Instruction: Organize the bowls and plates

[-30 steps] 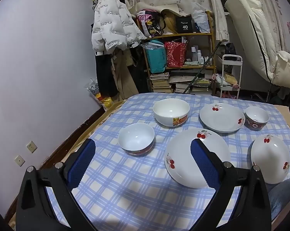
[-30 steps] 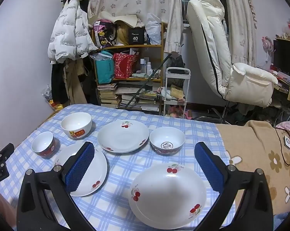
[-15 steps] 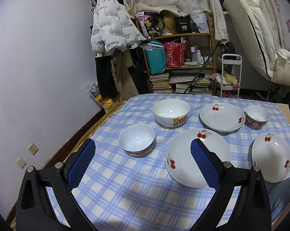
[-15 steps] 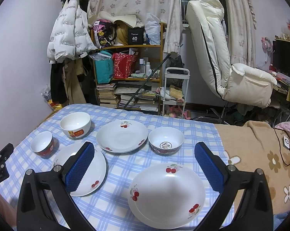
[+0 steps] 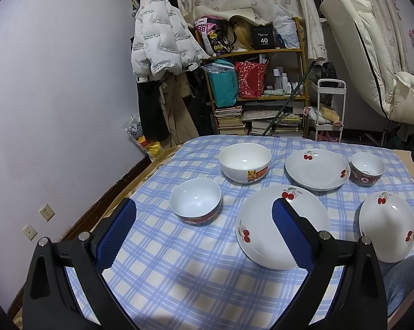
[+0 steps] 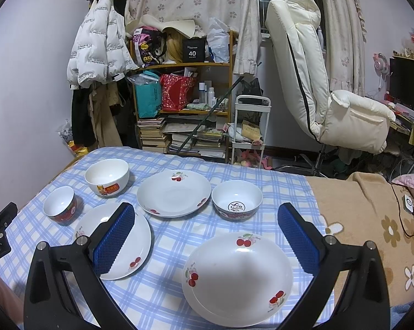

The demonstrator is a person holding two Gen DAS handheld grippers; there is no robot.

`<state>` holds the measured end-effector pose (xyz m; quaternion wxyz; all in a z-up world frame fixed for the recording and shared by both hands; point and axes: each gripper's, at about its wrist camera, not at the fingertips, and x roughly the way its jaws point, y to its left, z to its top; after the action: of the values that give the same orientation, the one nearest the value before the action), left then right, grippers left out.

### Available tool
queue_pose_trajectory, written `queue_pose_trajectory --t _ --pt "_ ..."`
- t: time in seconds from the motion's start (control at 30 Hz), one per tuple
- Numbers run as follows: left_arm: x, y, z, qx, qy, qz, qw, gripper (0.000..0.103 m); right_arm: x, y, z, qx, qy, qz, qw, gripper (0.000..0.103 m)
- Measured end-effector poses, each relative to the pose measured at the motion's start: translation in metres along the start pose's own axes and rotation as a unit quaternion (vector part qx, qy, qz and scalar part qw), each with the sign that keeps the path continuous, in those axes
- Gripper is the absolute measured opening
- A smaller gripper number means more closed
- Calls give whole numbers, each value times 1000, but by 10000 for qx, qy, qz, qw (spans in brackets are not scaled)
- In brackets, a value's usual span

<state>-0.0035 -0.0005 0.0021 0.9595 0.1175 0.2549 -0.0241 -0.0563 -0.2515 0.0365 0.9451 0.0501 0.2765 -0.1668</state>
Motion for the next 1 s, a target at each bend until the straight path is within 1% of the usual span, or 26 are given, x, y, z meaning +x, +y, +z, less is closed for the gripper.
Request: queue_pose_trajectory --t 0.93,1.0 --pt "0 0 1 9 -4 24 10000 98 -2 3 2 -17 23 -27 10000 103" --pt "0 0 2 9 -9 29 10000 98 3 -5 -2 -15 36 -44 10000 103"
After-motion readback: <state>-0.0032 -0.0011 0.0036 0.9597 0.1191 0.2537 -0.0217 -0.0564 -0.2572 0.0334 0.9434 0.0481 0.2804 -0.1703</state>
